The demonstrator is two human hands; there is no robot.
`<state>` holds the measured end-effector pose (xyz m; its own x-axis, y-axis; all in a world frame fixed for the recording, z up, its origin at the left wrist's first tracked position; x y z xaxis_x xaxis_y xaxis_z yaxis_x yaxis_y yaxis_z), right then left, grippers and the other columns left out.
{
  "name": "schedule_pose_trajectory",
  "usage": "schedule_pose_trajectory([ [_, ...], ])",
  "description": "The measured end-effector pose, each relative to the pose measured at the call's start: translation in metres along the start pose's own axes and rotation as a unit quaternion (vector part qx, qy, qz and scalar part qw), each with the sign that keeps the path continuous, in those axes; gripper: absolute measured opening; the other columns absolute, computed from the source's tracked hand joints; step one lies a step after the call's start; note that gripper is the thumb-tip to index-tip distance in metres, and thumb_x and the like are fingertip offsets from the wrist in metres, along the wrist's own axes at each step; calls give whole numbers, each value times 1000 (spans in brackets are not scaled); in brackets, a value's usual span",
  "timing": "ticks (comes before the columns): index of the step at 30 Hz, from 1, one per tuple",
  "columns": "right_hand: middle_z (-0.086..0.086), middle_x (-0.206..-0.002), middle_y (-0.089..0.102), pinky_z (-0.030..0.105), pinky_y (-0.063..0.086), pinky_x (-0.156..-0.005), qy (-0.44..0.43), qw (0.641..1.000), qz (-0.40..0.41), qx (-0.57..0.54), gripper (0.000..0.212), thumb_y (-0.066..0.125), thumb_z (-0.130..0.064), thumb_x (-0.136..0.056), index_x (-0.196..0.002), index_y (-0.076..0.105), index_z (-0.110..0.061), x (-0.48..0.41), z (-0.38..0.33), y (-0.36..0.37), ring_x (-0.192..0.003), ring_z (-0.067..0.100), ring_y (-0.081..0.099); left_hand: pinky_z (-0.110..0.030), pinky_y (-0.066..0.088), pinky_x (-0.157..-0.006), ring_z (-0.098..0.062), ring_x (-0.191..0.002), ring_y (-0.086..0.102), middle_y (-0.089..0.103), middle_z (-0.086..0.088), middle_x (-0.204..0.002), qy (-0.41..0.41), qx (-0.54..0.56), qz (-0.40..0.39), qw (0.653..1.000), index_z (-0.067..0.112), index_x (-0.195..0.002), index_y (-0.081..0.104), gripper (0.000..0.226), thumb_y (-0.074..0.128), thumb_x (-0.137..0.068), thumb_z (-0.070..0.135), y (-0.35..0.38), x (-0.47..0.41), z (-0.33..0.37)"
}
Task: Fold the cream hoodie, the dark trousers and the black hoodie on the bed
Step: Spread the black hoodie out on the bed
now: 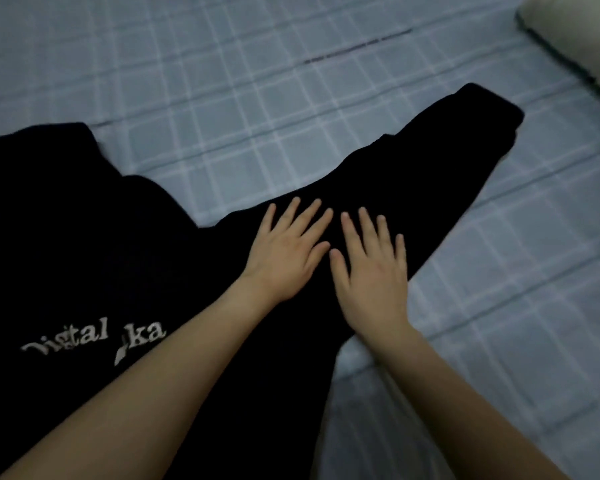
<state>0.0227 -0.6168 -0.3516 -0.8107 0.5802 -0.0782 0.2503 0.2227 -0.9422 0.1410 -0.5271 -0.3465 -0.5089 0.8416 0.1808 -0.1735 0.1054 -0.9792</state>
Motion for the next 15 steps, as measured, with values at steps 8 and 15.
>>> schedule_pose_trajectory([
  [8,10,-160,32,51,15,-120,26,994,-65,80,58,44,-35,-101,-155,33,-18,-1,-4,4,-149,31,25,-43,4,-122,-22,-153,3,10,2,-166,6,92,-53,994,27,-157,17,57,34,-105,40,-24,13,-6],
  [15,11,-154,42,50,25,-120,-71,977,-87,-179,56,43,-29,-95,-148,44,-10,78,-154,-49,-146,30,32,-49,25,-117,-27,-141,39,47,-1,-150,-126,97,194,968,17,-145,49,51,41,-96,31,-74,240,-80],
])
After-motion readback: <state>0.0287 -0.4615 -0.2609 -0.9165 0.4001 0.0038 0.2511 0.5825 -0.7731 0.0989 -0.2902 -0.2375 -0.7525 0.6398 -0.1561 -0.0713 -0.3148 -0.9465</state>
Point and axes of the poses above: each hand's wrist, its own x-axis away from the middle knuckle, its own y-axis out of the palm, z = x × y, the point moved 2 cm from there along -x, towards the middle knuckle
